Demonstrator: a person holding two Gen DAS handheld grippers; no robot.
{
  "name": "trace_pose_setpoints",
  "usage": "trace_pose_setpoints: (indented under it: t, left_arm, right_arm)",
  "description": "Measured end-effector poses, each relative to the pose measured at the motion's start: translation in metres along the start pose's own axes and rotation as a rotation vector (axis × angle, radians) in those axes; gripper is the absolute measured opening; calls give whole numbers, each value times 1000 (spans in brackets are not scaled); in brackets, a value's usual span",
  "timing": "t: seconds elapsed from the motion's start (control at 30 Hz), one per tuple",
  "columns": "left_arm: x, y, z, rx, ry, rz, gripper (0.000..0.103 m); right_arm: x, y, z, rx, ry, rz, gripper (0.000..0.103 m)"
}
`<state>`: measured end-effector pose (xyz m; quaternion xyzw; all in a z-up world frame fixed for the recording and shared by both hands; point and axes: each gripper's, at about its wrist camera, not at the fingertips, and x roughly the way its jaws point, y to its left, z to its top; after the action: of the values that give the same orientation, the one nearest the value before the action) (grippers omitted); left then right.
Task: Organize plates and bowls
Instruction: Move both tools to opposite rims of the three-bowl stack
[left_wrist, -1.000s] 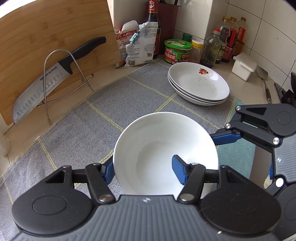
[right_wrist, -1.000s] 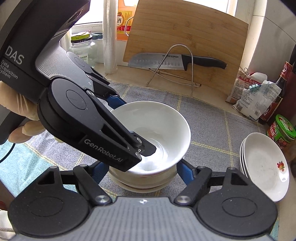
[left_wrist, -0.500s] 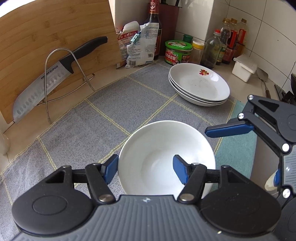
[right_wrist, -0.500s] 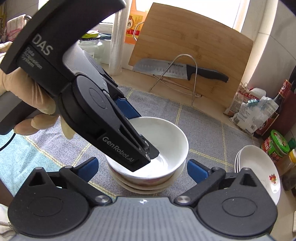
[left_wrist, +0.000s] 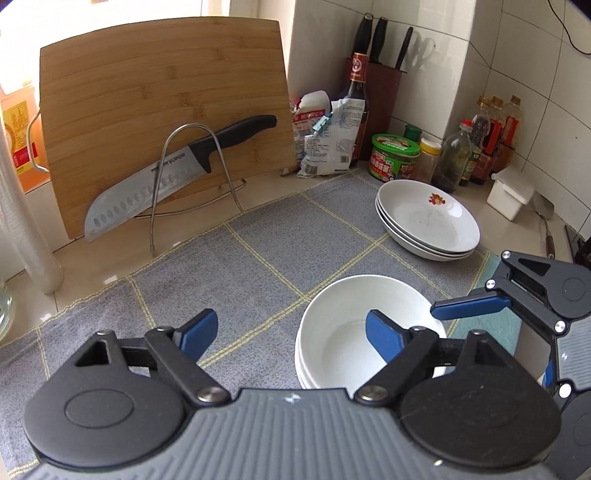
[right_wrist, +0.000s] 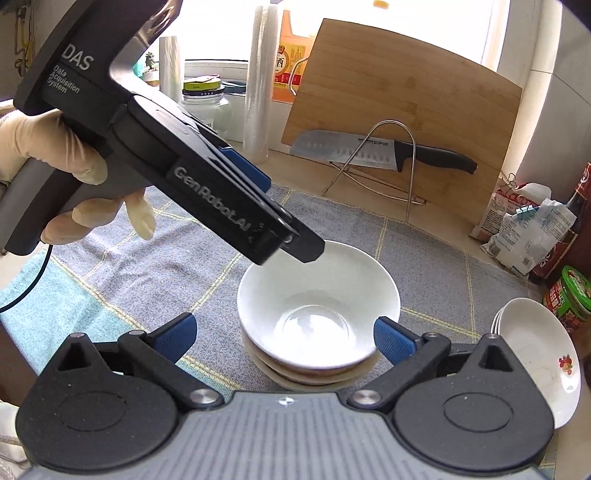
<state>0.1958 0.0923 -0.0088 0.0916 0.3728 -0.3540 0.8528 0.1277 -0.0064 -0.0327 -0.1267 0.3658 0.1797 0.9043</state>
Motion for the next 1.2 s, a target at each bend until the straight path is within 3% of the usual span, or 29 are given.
trace_pose_setpoints:
  t: [0.07, 0.17, 0.27, 0.53, 0.77, 0.97, 1.2]
  left_arm:
    - [-7, 1, -7, -9, -19, -9, 88]
    - [-19, 0, -19, -19, -61, -9, 96]
    - [-25, -5, -33, -20, -74, -7, 98]
    - [-2, -39, -70, 11, 26, 56, 98]
    - [30, -55, -91, 64, 111, 95, 98]
    - [52, -47, -101, 97, 144, 57, 99]
    - [58, -37, -101, 183, 80, -31, 102]
  right_arm:
    - [-4, -5, -3, 15, -11, 13, 103]
    - [-11, -17, -10, 30, -30, 36, 103]
    - [-9, -32, -23, 9, -2, 52, 103]
    - [38, -65, -61, -22, 118, 129, 103]
    - [62, -64, -69, -78, 149, 169, 103]
    - [62, -67, -69, -93, 142, 190, 103]
    - [58, -70, -74, -86, 108, 190, 103]
